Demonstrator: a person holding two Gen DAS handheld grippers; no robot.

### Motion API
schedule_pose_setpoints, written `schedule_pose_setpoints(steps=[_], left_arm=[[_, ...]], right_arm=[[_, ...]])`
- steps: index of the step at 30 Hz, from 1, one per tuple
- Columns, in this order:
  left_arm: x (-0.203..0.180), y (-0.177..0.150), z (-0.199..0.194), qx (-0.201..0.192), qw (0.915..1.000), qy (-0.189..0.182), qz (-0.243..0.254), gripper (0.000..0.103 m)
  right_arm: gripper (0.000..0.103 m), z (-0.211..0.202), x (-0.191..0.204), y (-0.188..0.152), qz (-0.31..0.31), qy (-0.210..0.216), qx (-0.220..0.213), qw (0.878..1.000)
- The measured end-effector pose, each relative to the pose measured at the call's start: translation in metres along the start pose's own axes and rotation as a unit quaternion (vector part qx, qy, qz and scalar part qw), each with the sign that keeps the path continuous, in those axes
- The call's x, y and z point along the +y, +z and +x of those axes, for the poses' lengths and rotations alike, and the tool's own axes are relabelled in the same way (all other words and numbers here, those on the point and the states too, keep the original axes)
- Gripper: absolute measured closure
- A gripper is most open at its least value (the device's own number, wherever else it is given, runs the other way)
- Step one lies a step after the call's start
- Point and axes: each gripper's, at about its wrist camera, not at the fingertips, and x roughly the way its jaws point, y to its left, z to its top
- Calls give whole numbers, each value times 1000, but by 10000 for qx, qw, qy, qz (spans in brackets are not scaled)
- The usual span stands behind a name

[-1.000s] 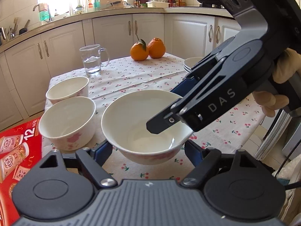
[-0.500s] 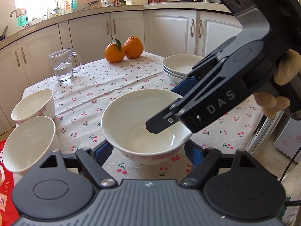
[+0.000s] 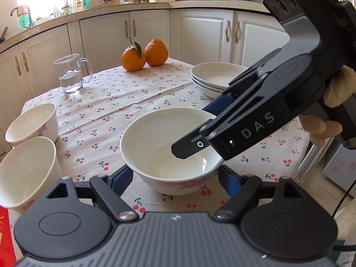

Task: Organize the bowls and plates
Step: 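Lift the white bowl with the right tool and carry it toward the plate stack, then lower the white bowl onto the cloth beside the plates and open the right tool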

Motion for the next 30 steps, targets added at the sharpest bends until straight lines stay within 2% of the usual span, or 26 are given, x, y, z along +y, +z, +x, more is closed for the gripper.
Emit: schedule_pose_setpoints(steps=[5, 8, 10, 13, 17, 30], left_arm=[[-1, 0, -1, -14, 10000, 15, 19, 20], [-3, -1, -1, 11, 10000, 36, 55, 20], [-4, -2, -3, 0, 10000, 33, 36, 19], [-1, -2, -7, -51, 10000, 50, -58, 18], [0, -5, -13, -69, 9998, 139, -136, 18], [7, -21, -49, -227, 9971, 563, -463, 14]], right_arm=[[36, 0, -2, -1, 93, 24, -48, 9999], [30, 0, 0, -2, 106, 74, -42, 9999], [15, -1, 2, -3, 73, 71, -68, 9999], [3, -4, 7, -3, -15, -3, -158, 9999], [0, -9, 9, -3, 16, 15, -239, 9997], [0, -21, 26, -7, -17, -99, -360, 9993]])
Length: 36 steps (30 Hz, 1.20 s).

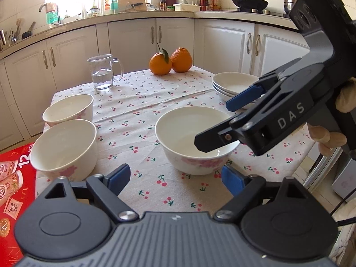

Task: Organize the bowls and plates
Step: 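Lower the white bowl onto the cloth beside the plates and open the right tool, then reach the right tool to a second white bowl and grasp its rim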

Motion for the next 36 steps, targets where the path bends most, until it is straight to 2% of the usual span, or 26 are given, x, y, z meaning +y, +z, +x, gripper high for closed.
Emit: schedule_pose_setpoints(steps=[6, 12, 22, 29, 36], left_arm=[[17, -5, -9, -72, 9988, 411, -267, 14], [38, -12, -12, 22, 9949, 819, -592, 14], [66, -19, -14, 59, 9883, 1355, -695, 14], [85, -17, -7, 34, 9866, 1458, -729, 14], [99, -13, 6, 1, 9886, 1357, -659, 14]], right_arm=[[0, -4, 16, 7, -211, -37, -101, 9997], [0, 0, 31, 15, -353, 3, -127, 9993], [0, 20, 52, 39, -573, 253, -112, 9980], [0, 45, 67, 62, -658, 454, -100, 9967], [0, 74, 73, 84, -777, 592, 0, 9952]])
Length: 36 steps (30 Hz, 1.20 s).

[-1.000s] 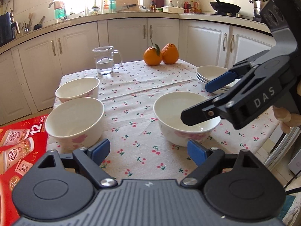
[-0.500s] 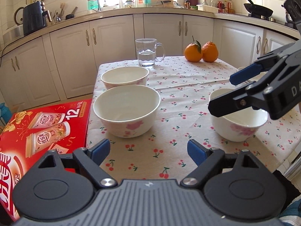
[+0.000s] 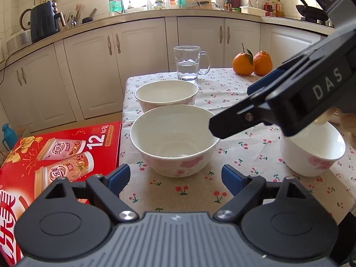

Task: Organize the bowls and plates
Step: 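Reach the right tool to a second white bowl and grasp its rim, then lift the second bowl with the right tool and carry it over the first bowl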

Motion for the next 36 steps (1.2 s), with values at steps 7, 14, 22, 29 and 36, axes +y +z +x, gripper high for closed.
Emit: schedule_pose_setpoints(steps=[7, 14, 22, 29, 36], left_arm=[[5, 6, 15, -18, 9999, -118, 12, 14], [10, 8, 24, 18, 9998, -201, 33, 14], [13, 11, 27, 15, 9993, -353, 91, 15], [14, 11, 26, -6, 9990, -436, 131, 19], [12, 13, 22, 42, 9990, -398, 213, 19]], right_arm=[[0, 34, -2, 19, -61, 190, 179, 9996], [1, 60, -3, 29, -71, 278, 363, 9989], [19, 76, -7, 34, -30, 478, 591, 9971], [29, 77, -9, 34, -72, 608, 676, 9958], [29, 74, -12, 35, -9, 714, 698, 9950]])
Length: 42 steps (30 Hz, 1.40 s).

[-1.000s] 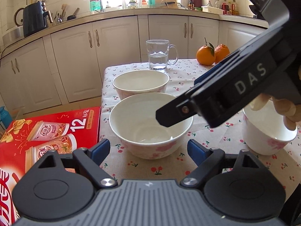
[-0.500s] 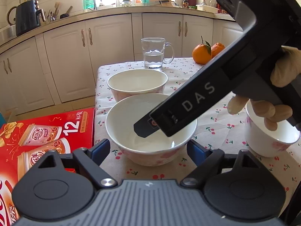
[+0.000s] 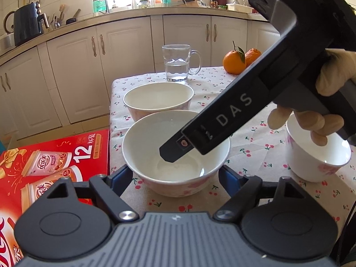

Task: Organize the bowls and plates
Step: 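Lift the second bowl with the right tool and carry it over the first bowl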

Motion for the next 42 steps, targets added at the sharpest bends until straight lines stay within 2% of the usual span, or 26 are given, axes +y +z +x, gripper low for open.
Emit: schedule_pose_setpoints(steps=[9, 20, 27, 42], left_arm=[[-16, 6, -22, -25, 9999, -52, 117, 19], [-47, 9, -48, -170, 9991, -247, 288, 19], [-73, 16, -59, -219, 9979, -393, 469, 19], [-123, 32, -48, -296, 9933, -880, 684, 19]], right_arm=[[29, -25, 2, -7, 70, 162, -37, 9998], [29, -76, 9, -33, -39, 88, -221, 9997], [29, -106, -1, -52, 154, 110, -343, 9992], [29, -159, -28, -92, 272, -394, -474, 9977]])
